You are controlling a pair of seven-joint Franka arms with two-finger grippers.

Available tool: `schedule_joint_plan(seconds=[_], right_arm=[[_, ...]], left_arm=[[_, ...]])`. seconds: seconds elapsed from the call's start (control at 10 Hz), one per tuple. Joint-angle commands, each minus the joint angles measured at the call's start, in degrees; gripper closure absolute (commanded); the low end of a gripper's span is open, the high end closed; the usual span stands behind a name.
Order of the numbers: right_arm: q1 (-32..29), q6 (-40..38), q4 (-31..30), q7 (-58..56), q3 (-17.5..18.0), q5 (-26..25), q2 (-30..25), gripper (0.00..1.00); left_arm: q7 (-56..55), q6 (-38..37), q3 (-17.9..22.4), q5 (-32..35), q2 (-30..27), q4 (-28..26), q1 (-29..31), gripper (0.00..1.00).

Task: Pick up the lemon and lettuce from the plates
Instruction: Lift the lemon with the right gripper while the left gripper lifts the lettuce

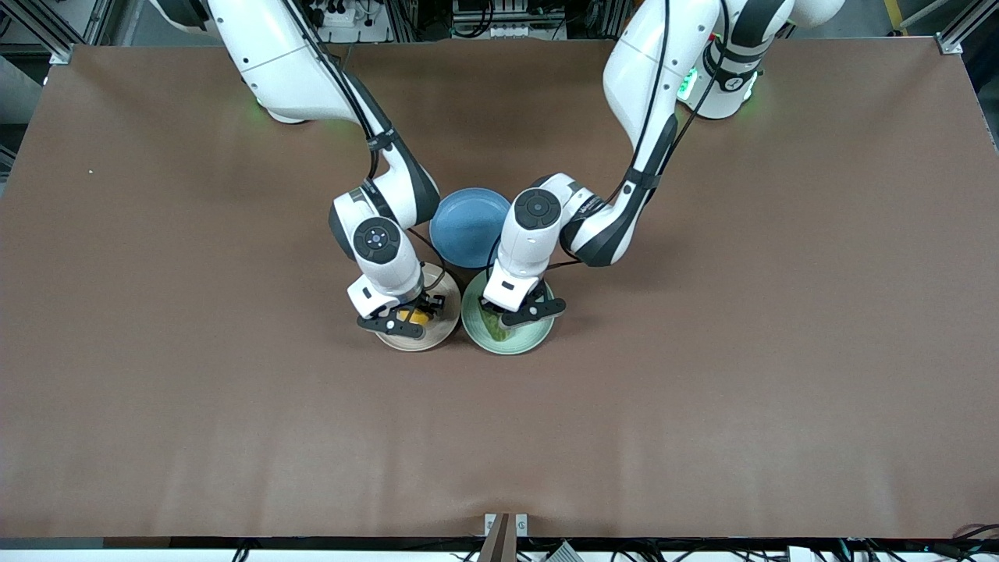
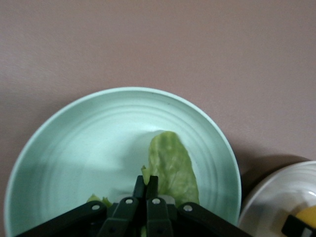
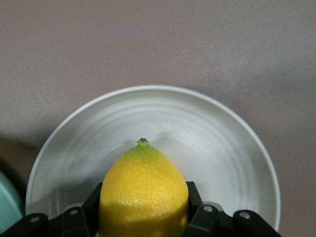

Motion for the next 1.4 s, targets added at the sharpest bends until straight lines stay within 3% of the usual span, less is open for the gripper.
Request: schedule_joint_plan(seconds=[0.0, 0.3, 0.8, 1.0, 1.3], right_arm=[[-2.6, -10.3, 5.3, -3.4, 0.1, -0.9, -0.9, 0.74], [-7.0, -23.7, 13.7, -8.9, 0.1, -0.9, -2.4, 0.73], [-17.6, -31.3, 14.9, -24.8, 0.0, -1.0, -9.0, 0.69], [-21.2, -34.7, 15.0, -29.5, -0.2, -1.1, -10.9, 0.72], [-24.5, -37.2, 14.8, -35.2, -0.2, -3.4, -12.2, 0.72]], left_arm=[[-1.7, -9.5, 0.4, 2.0, -6.0, -0.8, 1.1, 1.0], [7.0, -22.0, 0.3, 2.1, -10.6, -1.0, 4.2, 1.0], [29.8, -43.0, 0.2, 2.0, -18.3, -0.7, 14.9, 1.0], [38.2, -48.7, 0.3, 2.1, -20.2, -0.9, 20.6, 1.0], [41.7, -49.6, 0.0, 8.0, -20.6, -3.0, 24.0, 1.0]])
